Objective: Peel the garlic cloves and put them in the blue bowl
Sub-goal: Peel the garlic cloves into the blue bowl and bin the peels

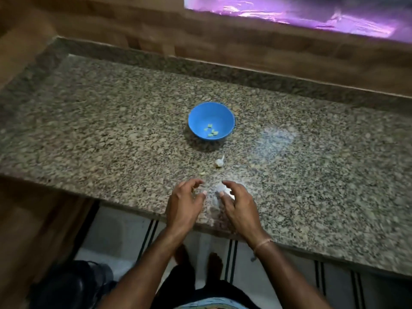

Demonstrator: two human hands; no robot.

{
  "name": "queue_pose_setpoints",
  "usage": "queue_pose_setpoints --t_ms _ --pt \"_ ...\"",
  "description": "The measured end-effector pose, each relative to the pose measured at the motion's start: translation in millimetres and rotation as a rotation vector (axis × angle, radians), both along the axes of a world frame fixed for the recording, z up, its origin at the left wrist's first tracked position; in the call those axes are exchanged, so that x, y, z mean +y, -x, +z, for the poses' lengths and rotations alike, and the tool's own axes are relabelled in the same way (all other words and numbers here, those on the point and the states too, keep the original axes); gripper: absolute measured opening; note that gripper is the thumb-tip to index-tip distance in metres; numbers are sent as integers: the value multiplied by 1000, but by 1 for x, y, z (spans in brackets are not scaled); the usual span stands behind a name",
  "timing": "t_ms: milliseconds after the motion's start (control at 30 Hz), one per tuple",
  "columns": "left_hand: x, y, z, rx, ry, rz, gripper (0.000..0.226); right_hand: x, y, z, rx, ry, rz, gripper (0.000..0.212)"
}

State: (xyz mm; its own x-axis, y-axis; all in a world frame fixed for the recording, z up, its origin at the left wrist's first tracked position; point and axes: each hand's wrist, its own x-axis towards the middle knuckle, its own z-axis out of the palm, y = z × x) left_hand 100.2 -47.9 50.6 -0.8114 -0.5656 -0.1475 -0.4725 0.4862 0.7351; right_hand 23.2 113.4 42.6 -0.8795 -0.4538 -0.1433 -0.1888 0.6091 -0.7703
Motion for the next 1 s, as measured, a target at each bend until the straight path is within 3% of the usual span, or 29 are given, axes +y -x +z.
queue_pose_setpoints --t_ms 233,467,733,867,1000 --pt "-32 63 -33 -73 162 -130 28 -12 51 -13 90 -320 -68 62" --pt "-43 68 -50 -58 214 -186 24 -30 65 -25 104 -503 -134 87" --pt "-44 94 -16 93 78 -107 9 -31 67 -26 73 -488 -193 85" --pt "-56 149 15 183 162 -39 7 -33 68 -27 72 -441 -213 83" --pt "-71 189 13 112 253 -15 15 -28 72 -29 63 -388 -203 84"
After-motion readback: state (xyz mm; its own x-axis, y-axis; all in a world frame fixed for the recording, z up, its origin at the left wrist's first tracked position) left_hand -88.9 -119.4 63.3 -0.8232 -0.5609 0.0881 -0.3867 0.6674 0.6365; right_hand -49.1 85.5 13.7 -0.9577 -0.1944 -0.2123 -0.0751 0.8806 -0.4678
